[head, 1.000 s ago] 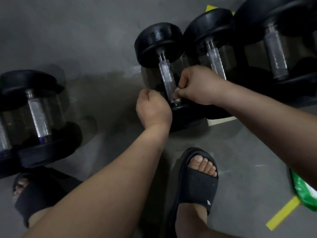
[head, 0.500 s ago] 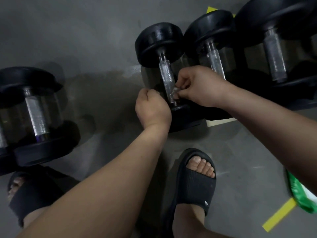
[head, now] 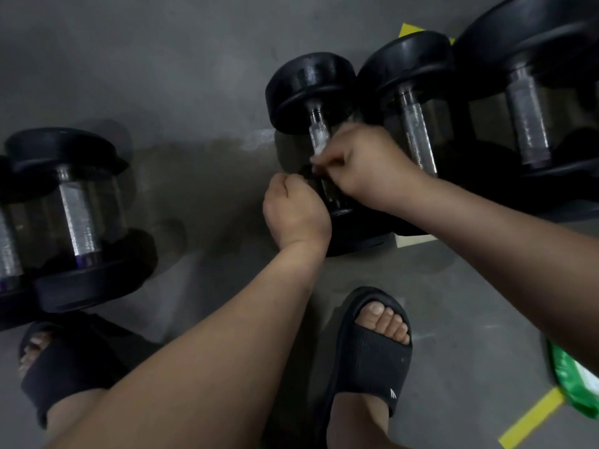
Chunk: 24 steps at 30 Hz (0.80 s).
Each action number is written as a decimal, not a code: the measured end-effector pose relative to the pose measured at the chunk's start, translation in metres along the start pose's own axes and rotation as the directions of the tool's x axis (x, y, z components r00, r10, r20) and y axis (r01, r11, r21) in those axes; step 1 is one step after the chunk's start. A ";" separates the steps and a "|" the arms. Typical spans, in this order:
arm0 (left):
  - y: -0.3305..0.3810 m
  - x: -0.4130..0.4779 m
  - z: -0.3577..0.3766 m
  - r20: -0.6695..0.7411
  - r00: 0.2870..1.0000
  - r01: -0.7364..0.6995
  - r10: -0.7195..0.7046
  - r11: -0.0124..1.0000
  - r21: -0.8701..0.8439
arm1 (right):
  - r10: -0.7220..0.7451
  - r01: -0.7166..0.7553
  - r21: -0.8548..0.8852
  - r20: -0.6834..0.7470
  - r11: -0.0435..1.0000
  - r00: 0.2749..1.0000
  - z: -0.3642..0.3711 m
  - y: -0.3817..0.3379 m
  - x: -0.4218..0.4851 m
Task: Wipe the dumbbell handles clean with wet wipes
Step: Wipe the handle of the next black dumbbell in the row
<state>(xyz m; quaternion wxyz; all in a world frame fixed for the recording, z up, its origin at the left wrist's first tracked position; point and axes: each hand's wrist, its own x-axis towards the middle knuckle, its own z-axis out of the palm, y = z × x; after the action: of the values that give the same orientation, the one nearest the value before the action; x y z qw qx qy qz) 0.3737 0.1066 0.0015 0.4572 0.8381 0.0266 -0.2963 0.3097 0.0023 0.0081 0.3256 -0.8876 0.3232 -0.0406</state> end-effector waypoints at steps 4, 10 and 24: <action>-0.001 0.000 0.000 0.005 1.000 0.001 -0.001 1.000 -0.004 | -0.070 0.069 -0.046 -0.021 0.997 0.997 0.000 0.000 0.010; 0.000 -0.001 0.000 0.007 1.000 0.004 -0.004 1.000 -0.031 | 0.023 -0.035 -0.061 -0.191 0.998 0.981 0.001 0.011 0.010; 0.002 0.000 0.000 0.000 1.000 -0.021 0.021 0.999 -0.031 | 0.312 -0.278 0.147 -0.351 0.949 0.883 0.016 0.002 0.029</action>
<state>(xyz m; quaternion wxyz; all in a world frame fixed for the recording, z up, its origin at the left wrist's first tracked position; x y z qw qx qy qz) 0.3742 0.1057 0.0034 0.4734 0.8311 0.0225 -0.2911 0.3361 -0.0075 -0.0095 0.3019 -0.7884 0.5077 -0.1717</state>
